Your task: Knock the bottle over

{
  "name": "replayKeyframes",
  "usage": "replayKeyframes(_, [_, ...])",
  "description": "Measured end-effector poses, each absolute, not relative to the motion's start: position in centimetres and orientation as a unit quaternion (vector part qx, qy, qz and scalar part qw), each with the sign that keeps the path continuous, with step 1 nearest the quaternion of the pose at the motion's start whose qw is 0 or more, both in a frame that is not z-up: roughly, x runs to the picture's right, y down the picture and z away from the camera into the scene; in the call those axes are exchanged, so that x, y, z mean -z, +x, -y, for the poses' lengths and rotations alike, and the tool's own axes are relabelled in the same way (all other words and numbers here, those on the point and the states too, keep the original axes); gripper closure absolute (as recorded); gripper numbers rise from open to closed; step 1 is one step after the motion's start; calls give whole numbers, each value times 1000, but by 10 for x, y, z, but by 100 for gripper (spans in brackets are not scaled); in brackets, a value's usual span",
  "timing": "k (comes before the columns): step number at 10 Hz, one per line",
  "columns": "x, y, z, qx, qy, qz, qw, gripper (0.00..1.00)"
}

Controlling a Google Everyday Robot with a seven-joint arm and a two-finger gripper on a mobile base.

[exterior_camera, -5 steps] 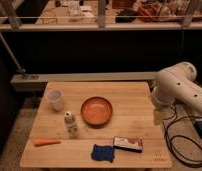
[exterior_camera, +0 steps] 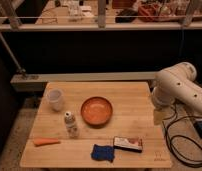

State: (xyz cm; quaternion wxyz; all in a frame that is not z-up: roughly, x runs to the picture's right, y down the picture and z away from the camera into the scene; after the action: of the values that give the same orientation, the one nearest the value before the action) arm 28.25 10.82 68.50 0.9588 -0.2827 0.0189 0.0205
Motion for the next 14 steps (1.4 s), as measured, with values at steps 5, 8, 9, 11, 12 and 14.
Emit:
replayKeyframes(5, [-685, 283, -108, -21, -283, -19, 959, 20])
replayKeyframes(8, [-685, 282, -108, -20, -283, -19, 959, 20])
replayKeyframes(9, [-685, 282, -108, -20, -283, -19, 959, 20])
replayKeyframes(11, [-685, 275, -107, -13, -280, -17, 960, 20])
replayKeyframes(12, [-685, 261, -106, -7, -279, -13, 960, 20])
replayKeyframes(14, [-685, 236, -103, 6, -275, -8, 961, 20])
